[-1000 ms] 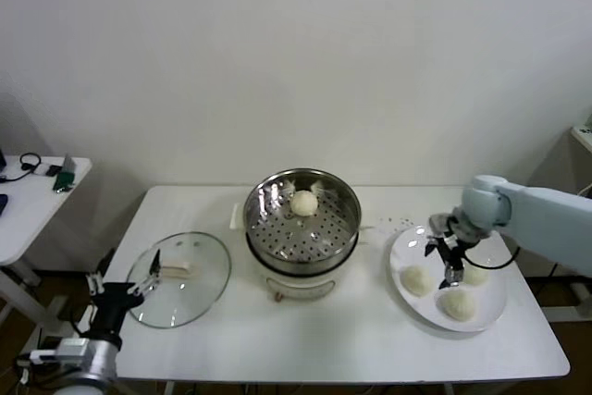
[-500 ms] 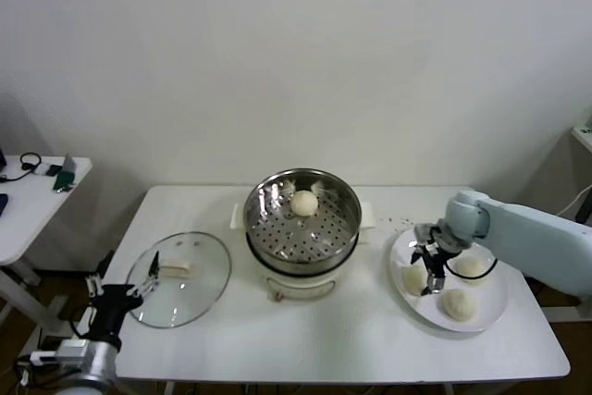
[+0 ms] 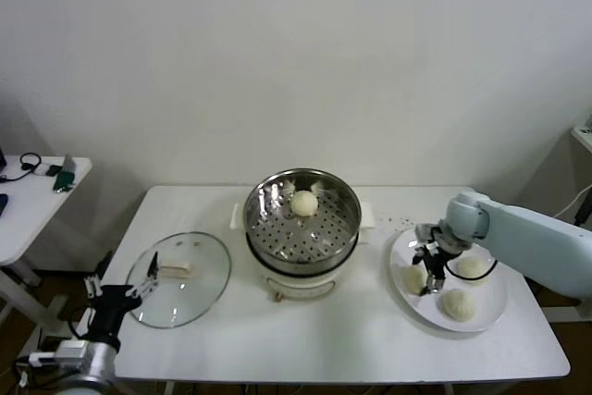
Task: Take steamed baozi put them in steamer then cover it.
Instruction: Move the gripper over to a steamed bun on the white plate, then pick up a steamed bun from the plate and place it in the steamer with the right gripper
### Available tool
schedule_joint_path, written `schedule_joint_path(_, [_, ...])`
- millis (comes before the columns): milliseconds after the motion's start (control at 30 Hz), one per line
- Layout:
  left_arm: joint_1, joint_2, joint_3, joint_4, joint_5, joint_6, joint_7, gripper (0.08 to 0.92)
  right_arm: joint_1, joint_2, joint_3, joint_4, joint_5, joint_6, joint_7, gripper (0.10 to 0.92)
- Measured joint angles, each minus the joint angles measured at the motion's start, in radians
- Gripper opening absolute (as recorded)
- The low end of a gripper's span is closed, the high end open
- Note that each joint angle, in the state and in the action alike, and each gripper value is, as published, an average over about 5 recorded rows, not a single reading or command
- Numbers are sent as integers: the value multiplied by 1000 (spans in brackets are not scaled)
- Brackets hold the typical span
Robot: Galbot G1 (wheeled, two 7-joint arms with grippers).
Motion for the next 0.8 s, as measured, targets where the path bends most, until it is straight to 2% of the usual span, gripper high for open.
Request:
schedule_joint_path(367, [4,-1,7,-8,-4,0,0,823,166,-7,-108,26,113,-6,-3,704])
schedule_joint_path(800, [5,-5,35,-20,-4,1,0,823,564,146,-359,6,449,-25,15,704])
